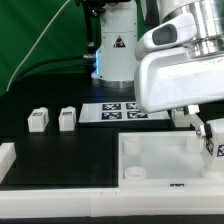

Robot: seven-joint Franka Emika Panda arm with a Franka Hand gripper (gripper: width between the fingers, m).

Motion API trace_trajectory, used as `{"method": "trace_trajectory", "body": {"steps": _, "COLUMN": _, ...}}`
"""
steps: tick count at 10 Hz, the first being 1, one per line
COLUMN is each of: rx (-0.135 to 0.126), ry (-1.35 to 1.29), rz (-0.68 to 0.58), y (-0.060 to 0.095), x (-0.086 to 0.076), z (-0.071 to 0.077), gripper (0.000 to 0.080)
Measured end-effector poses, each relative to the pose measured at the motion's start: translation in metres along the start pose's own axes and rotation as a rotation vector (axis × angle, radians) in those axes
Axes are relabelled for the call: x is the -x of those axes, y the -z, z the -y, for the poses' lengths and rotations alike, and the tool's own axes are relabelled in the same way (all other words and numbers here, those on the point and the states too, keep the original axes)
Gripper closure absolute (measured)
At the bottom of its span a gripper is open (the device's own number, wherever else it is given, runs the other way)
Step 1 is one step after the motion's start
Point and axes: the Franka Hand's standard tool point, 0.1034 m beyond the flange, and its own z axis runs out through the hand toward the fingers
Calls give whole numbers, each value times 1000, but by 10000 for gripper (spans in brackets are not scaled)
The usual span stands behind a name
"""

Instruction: Assemble one leg

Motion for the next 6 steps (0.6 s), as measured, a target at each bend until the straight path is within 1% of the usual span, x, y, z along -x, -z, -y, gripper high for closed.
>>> {"method": "trace_trajectory", "body": {"steps": 6, "rx": 9, "ry": -2, "rz": -61, "y": -3, "x": -4, "z": -2, "gripper": 506}}
